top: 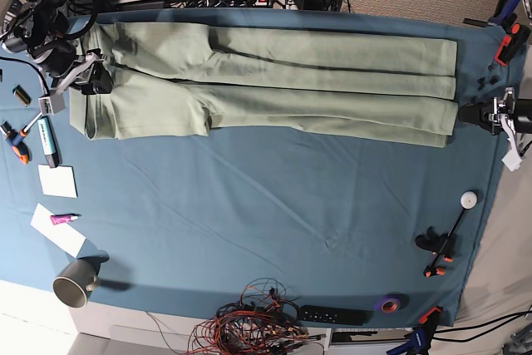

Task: Fold the T-shirt properly
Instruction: 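Lay the hem onto the collar edge and hold with both grippers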

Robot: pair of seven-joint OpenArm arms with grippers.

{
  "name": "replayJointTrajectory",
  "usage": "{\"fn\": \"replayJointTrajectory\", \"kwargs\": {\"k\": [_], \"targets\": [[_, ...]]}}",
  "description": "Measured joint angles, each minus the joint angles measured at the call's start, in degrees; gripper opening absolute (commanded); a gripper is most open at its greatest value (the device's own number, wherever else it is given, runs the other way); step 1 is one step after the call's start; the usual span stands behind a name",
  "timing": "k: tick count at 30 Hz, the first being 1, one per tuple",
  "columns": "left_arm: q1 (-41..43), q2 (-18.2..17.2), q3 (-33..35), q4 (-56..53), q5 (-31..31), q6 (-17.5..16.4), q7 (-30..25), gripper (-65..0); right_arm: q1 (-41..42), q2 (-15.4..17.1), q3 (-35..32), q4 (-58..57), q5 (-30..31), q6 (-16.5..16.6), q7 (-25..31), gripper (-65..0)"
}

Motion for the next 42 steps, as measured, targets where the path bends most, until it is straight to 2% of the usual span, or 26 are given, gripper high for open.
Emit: {"fn": "replayJointTrajectory", "kwargs": {"k": [10,16,23,32,37,42], "targets": [[3.6,-0.2,0.0,1.6,-1.2,0.0,-0.5,-37.7,0.1,-1.1,0.0,0.0,0.4,0.0,0.2,-42.2],[5.7,-0.2,-0.1,5.1,-1.8,0.0,-0.6,-29.3,0.1,-1.1,0.0,0.0,0.4,0.0,0.2,-42.2],[6.8,0.0,-0.1,7.2,-1.8,0.0,-0.9,-29.3,0.1,-1.1,0.0,0.0,0.4,0.0,0.2,-42.3],[6.6,4.8,-0.3,7.5,-3.9,-0.4,-1.6,-29.4,0.1,-1.1,0.0,0.0,0.4,0.0,0.2,-42.2],[6.6,5.1,-0.3,7.5,-4.1,-0.4,-1.6,-29.8,0.1,-1.1,0.0,0.0,0.4,0.0,0.2,-42.3],[6.9,4.9,-0.3,7.5,-4.0,-0.4,-2.0,-34.7,0.1,-1.1,0.0,0.0,0.4,0.0,0.2,-42.2]]}}
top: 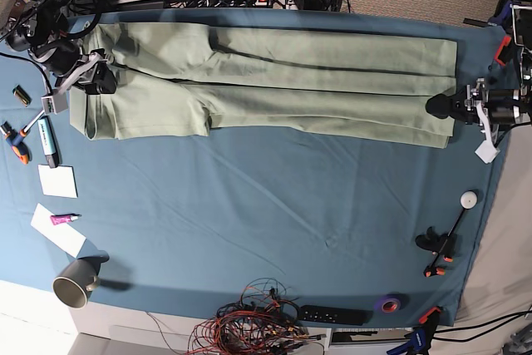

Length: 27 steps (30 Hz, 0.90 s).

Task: Fold the T-shirt properly
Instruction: 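Lay the hem onto the collar edge and hold with both grippers, then move the left gripper to the middle of the folded shirt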

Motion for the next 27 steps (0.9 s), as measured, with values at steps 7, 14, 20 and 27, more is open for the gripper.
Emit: {"fn": "replayJointTrajectory", "kwargs": {"k": [7,14,20,27], "targets": [[1.7,-0.2,-0.1,0.1,-1.2,-0.1,-0.9,-36.5,0.0,0.0,0.0,0.0,0.0,0.0,0.0,-42.3],[2.2,0.0,0.1,-0.1,0.6,0.0,0.2,-65.0,0.0,0.0,0.0,0.0,0.0,0.0,0.0,-42.3],[2.7,0.0,0.3,5.4,3.1,0.9,1.2,-65.0,0.0,0.0,0.0,0.0,0.0,0.0,0.0,-42.3],[3.6,0.2,0.6,21.7,4.4,0.7,2.2,-65.0,0.0,0.0,0.0,0.0,0.0,0.0,0.0,-42.3]]}}
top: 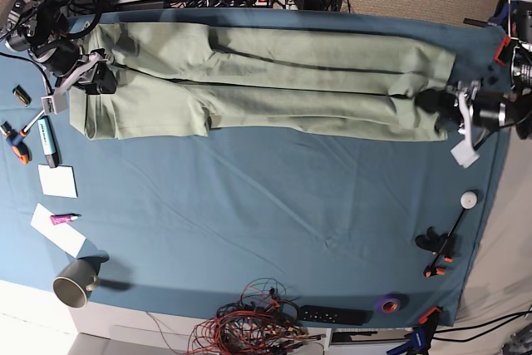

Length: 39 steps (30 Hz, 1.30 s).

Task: Fold the T-shirt properly
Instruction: 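Move the left gripper to the middle of the folded shirt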

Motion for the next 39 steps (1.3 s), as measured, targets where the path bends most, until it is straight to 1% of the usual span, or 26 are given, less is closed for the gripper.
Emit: {"fn": "replayJointTrajectory", "kwargs": {"k": [3,9,13,18,20,22,23,26,30,34,37,39], "targets": [[1.7,1.3,-0.1,7.6,-0.2,-0.5,0.0,-65.0,0.0,0.0,0.0,0.0,0.0,0.0,0.0,-42.3],[6.0,7.7,0.0,19.1,0.1,-0.5,0.4,-65.0,0.0,-0.1,0.0,0.0,-0.1,0.0,0.0,-42.3],[6.3,12.8,0.0,20.3,0.0,-0.5,0.6,-65.0,0.0,-1.6,0.0,0.0,-0.1,0.0,0.0,-42.3],[6.3,18.0,0.0,20.2,0.1,-0.5,0.3,-65.0,0.1,-3.4,0.0,0.0,-0.1,0.0,0.2,-42.3],[6.3,19.8,0.1,20.2,0.1,-0.5,-1.0,-65.0,0.1,-3.8,0.0,0.0,-0.2,0.0,0.4,-42.3],[6.2,20.9,1.7,20.2,0.1,-0.5,-2.3,-65.0,0.1,-4.2,0.0,0.0,-1.1,0.0,1.3,-42.3],[6.2,21.4,2.8,20.2,0.6,-0.5,-2.8,-65.0,0.1,-4.3,0.0,0.0,-1.4,0.0,1.4,-42.3],[6.1,23.7,6.9,20.2,5.2,-0.5,-4.9,-65.0,0.1,-4.3,0.0,0.0,-1.7,0.0,1.5,-42.3],[4.5,26.8,10.6,20.1,10.0,-0.3,-7.4,-65.0,0.2,-4.3,0.0,0.0,-2.0,0.0,1.5,-42.3],[2.9,28.8,14.2,19.8,15.5,-0.3,-9.9,-65.0,0.2,-4.3,0.0,0.0,-2.0,0.0,1.6,-42.3],[2.8,29.7,16.6,19.7,16.8,-0.3,-10.7,-65.0,0.2,-4.3,0.0,0.0,-2.0,0.0,1.6,-42.3],[2.8,30.6,17.7,19.7,18.8,-0.3,-11.1,-65.0,0.2,-4.3,0.0,0.0,-2.0,0.0,1.6,-42.3]]}}
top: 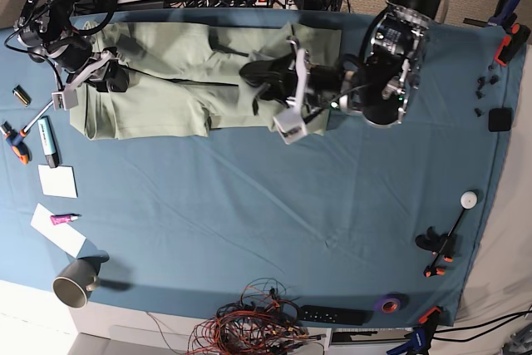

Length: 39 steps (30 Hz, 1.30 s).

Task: Fold the T-shirt properly
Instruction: 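Move the left gripper to the middle of the folded shirt, then grasp the shirt middle with the left gripper and pull it outward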

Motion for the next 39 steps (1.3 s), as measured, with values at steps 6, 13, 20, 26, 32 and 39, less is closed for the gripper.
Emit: {"fn": "replayJointTrajectory", "kwargs": {"k": [6,13,20,26,32,39], "targets": [[-0.2,3.6,1.5,-2.3,5.3,0.0,-3.9,-65.0,0.0,0.0,0.0,0.0,0.0,0.0,0.4,-42.3],[-1.8,6.2,1.4,-8.4,6.1,0.0,-4.5,-65.0,0.0,0.0,0.0,0.0,0.0,0.0,0.8,-42.3],[-2.0,7.2,1.4,-9.0,6.1,0.0,-4.5,-65.0,0.0,0.0,0.0,0.0,0.0,0.0,1.0,-42.3],[-2.0,7.5,1.4,-9.0,7.0,0.0,-4.5,-33.3,0.0,0.0,0.0,0.0,0.0,0.0,1.0,-42.3],[-1.9,7.2,1.4,-7.5,7.1,0.2,-3.6,-45.8,0.0,0.0,0.0,0.0,0.0,0.0,1.0,-42.3],[-2.0,2.6,1.4,-0.3,7.0,0.0,-0.6,-65.0,0.0,0.0,0.0,0.0,-0.2,0.0,1.0,-42.3]]}}
